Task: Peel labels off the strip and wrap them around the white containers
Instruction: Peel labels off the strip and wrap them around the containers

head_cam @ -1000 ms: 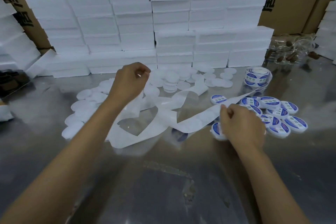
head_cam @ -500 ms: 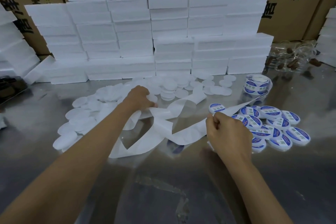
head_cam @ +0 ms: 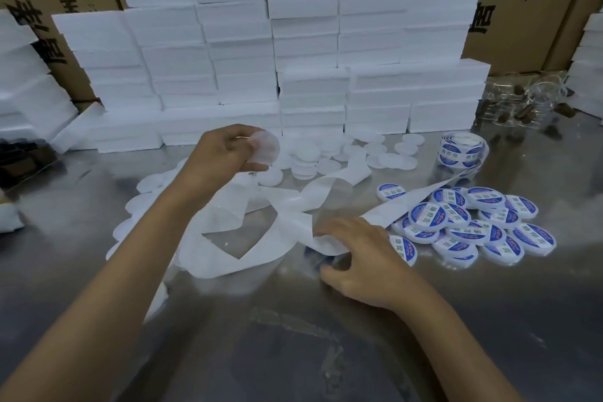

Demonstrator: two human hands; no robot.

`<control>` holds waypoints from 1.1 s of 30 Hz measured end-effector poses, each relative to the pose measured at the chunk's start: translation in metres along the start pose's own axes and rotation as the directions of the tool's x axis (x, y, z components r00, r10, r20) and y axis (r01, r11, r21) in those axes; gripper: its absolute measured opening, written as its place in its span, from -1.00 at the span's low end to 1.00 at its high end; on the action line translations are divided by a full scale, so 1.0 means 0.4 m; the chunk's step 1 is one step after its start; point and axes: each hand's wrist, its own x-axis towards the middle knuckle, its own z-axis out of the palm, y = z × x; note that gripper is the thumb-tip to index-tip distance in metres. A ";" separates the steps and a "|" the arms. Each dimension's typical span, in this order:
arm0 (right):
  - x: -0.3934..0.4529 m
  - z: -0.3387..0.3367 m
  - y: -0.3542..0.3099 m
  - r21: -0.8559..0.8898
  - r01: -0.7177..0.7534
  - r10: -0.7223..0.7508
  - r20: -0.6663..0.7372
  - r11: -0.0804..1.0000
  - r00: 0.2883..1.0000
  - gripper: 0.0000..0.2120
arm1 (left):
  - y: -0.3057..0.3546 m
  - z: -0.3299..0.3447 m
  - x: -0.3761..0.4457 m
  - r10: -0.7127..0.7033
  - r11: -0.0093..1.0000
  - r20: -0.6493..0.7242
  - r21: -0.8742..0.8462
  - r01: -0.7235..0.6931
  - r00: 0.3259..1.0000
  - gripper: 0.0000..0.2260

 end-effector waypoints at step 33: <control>0.003 0.020 -0.055 0.160 0.070 0.007 -0.436 0.985 0.900 -0.72 | -0.092 0.166 -0.183 0.199 0.956 0.219 0.170 -0.238 0.955 -0.81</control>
